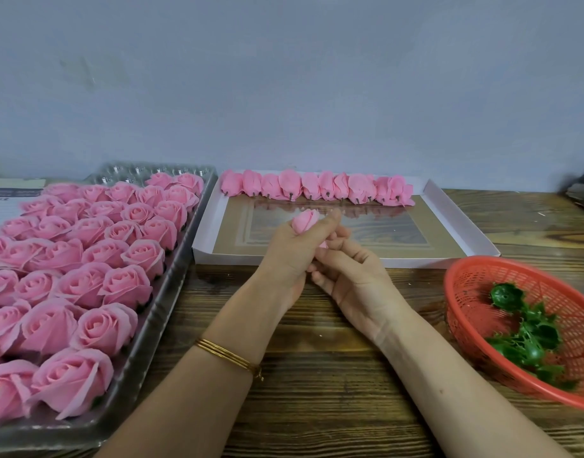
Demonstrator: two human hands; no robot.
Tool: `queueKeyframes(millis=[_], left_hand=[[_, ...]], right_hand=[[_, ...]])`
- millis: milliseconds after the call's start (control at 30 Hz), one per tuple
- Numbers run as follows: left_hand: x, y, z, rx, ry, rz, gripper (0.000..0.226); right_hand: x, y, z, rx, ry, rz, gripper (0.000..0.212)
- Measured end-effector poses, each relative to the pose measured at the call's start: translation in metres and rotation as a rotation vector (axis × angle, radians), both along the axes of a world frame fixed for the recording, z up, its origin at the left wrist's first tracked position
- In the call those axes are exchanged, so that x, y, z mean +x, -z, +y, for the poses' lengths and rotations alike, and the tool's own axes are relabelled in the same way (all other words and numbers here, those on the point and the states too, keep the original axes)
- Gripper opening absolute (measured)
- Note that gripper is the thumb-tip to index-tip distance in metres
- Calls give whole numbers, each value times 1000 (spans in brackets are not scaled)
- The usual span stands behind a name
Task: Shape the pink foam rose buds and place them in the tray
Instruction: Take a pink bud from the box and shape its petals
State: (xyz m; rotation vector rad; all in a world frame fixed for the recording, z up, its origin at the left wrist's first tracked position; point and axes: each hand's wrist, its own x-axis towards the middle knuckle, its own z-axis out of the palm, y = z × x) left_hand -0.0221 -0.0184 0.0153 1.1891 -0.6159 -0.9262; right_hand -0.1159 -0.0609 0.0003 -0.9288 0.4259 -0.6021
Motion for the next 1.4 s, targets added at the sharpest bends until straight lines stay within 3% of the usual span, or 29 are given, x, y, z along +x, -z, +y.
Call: queueKeyframes(millis=[67, 233, 400, 500, 533, 667, 767, 833, 1033, 1200, 1400], left_hand=[[-1, 0, 0, 9, -13, -5, 27], [2, 1, 1, 40, 46, -46, 30], [3, 0, 2, 17, 100, -15, 34], [3, 0, 1, 2, 45, -59, 35], [2, 0, 1, -6, -4, -95, 32], [4, 5, 1, -73, -225, -339, 30], [6, 9, 1, -51, -265, -630, 38], [5, 12, 0, -46, -259, -718, 41], [3, 18, 1, -20, -223, -858, 23], [2, 17, 2, 22, -200, -879, 8], [1, 16, 3, 21, -203, -890, 10]], right_hand=[[0, 0, 1, -14, 18, 3, 14], [-2, -3, 0, -26, -10, 3, 4], [-1, -2, 1, -36, -21, 34, 32], [-1, -2, 0, -24, -31, 30, 12], [-1, -3, 0, -12, -31, 27, 8], [-1, -4, -5, 29, 90, 54, 29], [0, -6, -7, 11, 161, 40, 43], [1, -5, -7, -44, 171, 41, 47], [1, -5, -4, -120, 190, 13, 24], [1, -3, -4, -152, 209, 53, 46], [0, 1, -7, -167, 207, 92, 17]])
